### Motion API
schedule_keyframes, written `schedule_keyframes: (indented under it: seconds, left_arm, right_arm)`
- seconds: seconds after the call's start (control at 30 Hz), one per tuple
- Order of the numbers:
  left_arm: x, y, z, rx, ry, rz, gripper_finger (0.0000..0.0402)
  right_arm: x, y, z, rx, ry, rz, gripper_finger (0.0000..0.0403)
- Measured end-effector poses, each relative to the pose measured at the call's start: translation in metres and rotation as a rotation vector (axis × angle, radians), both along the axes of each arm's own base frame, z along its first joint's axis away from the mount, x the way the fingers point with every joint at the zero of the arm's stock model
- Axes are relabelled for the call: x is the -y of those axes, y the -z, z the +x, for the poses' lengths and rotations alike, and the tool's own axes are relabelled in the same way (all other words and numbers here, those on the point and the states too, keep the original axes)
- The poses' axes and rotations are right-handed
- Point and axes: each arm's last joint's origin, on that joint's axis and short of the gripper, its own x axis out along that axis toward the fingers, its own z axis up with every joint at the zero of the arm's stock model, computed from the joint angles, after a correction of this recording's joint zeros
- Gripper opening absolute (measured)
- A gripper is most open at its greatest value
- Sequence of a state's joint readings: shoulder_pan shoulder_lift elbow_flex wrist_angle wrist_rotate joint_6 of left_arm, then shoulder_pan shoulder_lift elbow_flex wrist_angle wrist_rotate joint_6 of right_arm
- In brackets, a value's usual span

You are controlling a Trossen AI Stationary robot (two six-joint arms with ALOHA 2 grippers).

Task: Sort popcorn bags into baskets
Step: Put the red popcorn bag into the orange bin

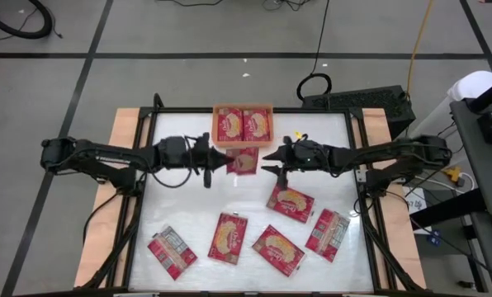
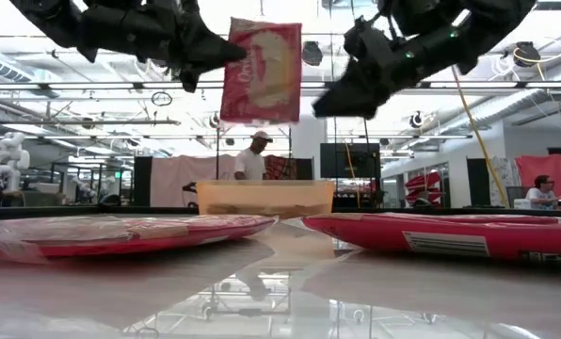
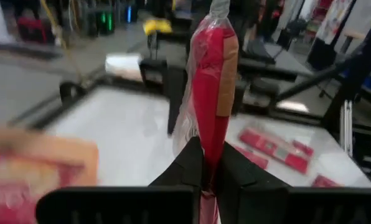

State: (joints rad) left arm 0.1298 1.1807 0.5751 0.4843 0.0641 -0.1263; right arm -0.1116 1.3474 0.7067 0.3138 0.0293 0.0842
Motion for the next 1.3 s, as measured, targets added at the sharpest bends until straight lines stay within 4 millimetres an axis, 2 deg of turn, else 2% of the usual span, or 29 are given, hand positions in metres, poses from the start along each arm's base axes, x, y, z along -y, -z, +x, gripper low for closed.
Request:
schedule_keyframes:
  seconds: [0.17,0.33,0.5,0.67,0.83,1.07,1.3]
  left_arm:
    - [-0.031,-0.012,-0.013,0.061,-0.026,0.077,0.0023]
    - [-0.069,-0.017,-0.029,0.093,-0.079,0.112,0.0020]
    - [-0.105,-0.007,-0.042,0.051,-0.145,0.080,0.0019]
    - [-0.131,0.013,-0.045,-0.009,-0.196,0.045,0.0026]
    - [-0.147,0.034,-0.041,-0.048,-0.204,0.007,0.0020]
    - [-0.156,0.060,-0.032,-0.089,-0.186,-0.053,0.0024]
    - [-0.158,0.070,-0.030,-0.115,-0.195,-0.128,0.0025]
  right_arm:
    - [-0.003,-0.001,-0.015,-0.049,0.022,0.015,0.0179]
    - [-0.013,0.010,-0.029,0.024,-0.011,0.022,0.0180]
    - [-0.025,0.028,-0.042,0.132,-0.062,0.015,0.0180]
    - [-0.033,0.042,-0.057,0.223,-0.096,0.016,0.0180]
    - [-0.035,0.048,-0.068,0.281,-0.103,0.015,0.0180]
    - [-0.035,0.052,-0.070,0.266,-0.100,0.023,0.0180]
    - [-0.035,0.052,-0.070,0.265,-0.101,0.022,0.0180]
